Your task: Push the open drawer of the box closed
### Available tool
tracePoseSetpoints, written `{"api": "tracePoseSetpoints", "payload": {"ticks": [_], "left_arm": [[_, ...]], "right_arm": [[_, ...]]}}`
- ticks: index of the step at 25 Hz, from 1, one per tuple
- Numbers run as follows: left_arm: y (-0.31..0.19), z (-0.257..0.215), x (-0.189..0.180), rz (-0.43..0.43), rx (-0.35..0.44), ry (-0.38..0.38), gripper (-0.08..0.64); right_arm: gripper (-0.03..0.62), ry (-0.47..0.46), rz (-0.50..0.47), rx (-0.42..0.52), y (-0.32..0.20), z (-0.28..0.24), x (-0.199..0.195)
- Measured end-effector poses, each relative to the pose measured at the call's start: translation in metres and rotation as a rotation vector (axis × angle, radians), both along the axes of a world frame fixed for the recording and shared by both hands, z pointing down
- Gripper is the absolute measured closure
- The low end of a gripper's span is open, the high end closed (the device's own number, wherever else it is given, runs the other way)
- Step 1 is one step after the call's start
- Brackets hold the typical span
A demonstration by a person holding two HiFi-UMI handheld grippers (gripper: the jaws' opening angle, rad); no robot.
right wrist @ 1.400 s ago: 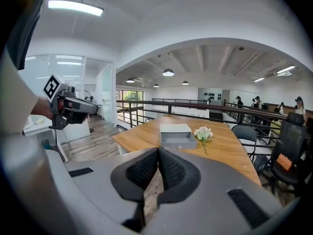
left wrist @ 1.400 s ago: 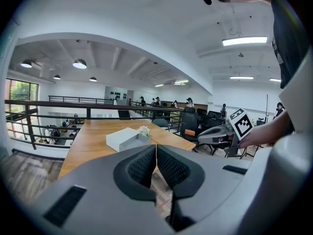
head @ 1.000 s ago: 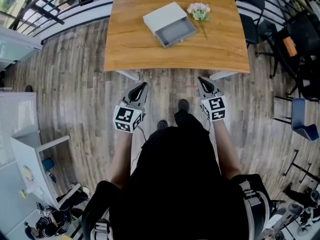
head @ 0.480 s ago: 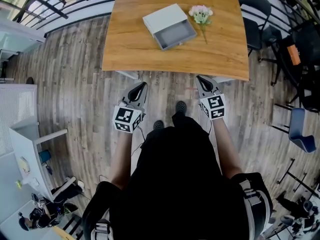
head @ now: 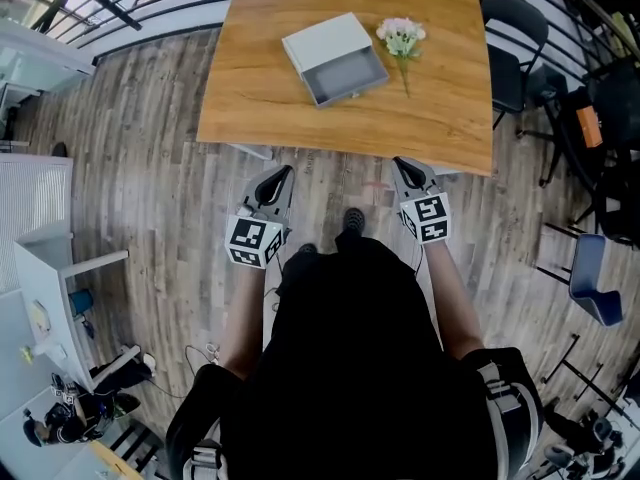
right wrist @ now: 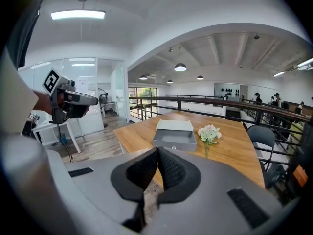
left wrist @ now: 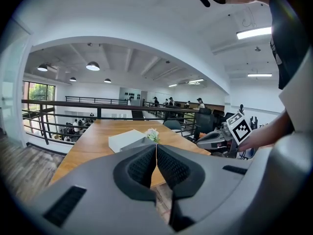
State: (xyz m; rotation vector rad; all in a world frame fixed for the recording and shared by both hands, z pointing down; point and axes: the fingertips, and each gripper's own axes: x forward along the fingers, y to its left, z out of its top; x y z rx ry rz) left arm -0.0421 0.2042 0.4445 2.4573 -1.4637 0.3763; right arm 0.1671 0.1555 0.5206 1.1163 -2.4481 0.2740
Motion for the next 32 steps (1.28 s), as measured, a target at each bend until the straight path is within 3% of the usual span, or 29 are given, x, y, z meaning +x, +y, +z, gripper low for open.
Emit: {"api": "tracePoseSetpoints", "payload": {"ticks": [18, 32], "left_arm": [[-0.005, 0.013, 0.025, -0.071, -0.023, 0.024, 0.535], [-0.048, 0.014, 0.04, 0.003, -0.023, 0.022, 0.535]], "right_arm": [[0.577, 0.019, -0.083, -0.006, -0.017, 0.008, 0.019], [0.577, 0.028, -0.031, -0.05, -0.038, 0.021, 0.029]]}}
